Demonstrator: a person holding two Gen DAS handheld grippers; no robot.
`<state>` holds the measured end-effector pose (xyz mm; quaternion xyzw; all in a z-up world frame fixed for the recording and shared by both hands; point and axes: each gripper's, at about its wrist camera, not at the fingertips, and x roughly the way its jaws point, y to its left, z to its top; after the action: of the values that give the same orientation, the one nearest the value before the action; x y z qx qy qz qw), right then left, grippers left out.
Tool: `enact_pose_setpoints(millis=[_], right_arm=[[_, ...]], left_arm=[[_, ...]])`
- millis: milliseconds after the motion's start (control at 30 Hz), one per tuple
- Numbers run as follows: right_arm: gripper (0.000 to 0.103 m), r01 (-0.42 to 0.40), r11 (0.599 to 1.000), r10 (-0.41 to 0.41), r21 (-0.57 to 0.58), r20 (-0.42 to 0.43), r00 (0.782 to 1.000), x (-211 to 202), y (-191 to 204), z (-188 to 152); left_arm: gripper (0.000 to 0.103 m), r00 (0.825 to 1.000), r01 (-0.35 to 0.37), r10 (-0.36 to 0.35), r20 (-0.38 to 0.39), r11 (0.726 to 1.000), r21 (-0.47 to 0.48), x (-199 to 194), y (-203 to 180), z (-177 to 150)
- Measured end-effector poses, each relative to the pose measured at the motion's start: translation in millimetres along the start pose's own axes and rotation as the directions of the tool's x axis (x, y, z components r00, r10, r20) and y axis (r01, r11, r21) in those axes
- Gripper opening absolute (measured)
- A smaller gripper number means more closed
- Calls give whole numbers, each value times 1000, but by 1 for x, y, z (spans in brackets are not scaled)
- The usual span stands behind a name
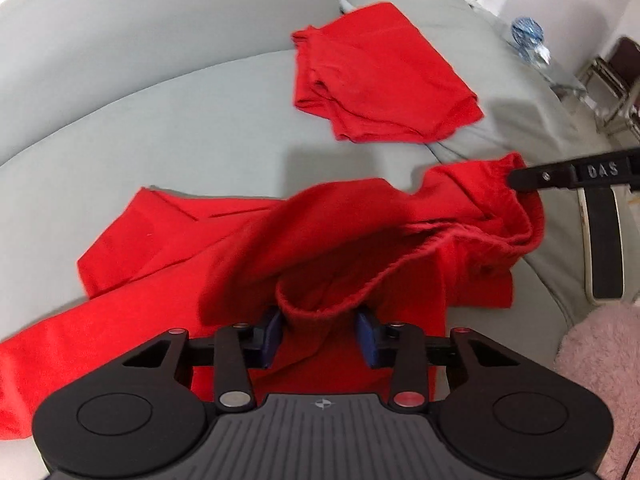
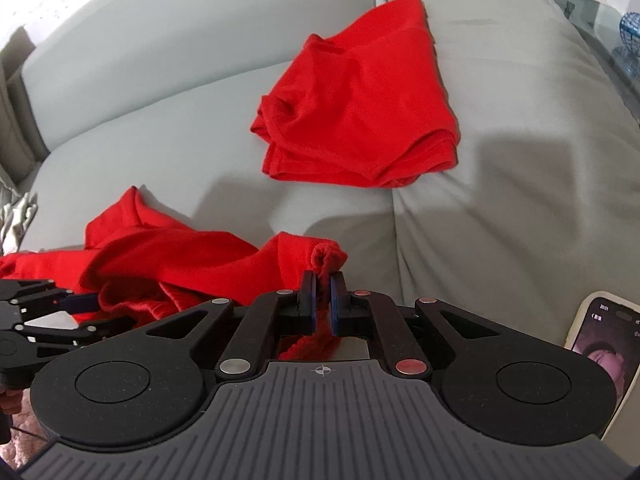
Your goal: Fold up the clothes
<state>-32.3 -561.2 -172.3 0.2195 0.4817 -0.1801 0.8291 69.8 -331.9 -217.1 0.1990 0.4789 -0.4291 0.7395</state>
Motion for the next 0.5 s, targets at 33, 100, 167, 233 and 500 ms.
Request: enact_pose_setpoints(millis=[33,100,167,233,500], right_arm=[[7,1,1000,-1,6,-1,1000,1,-1,-1],[7,1,1000,-1,10,1,1000,0,0,-4],[7,1,1000,-1,14,3,1000,0,0,-6],[7,-2,1000,2,15,6,1000,-3,2,-9],[6,-23,1000,23,1,6,1000,-17,17,-20]], left_arm=[[31,1000,-12,12,-5,1000,12,2,-3,-1],[22,1000,-26,26,-3,999,20,3,-5,-3],[13,998,-46,45,34,999,13,-6,-5,-4],[12,996,-55,53,74,998,24,-18,-6,-7],[10,973,-83,71,218,995,48,-93,-9,-33]])
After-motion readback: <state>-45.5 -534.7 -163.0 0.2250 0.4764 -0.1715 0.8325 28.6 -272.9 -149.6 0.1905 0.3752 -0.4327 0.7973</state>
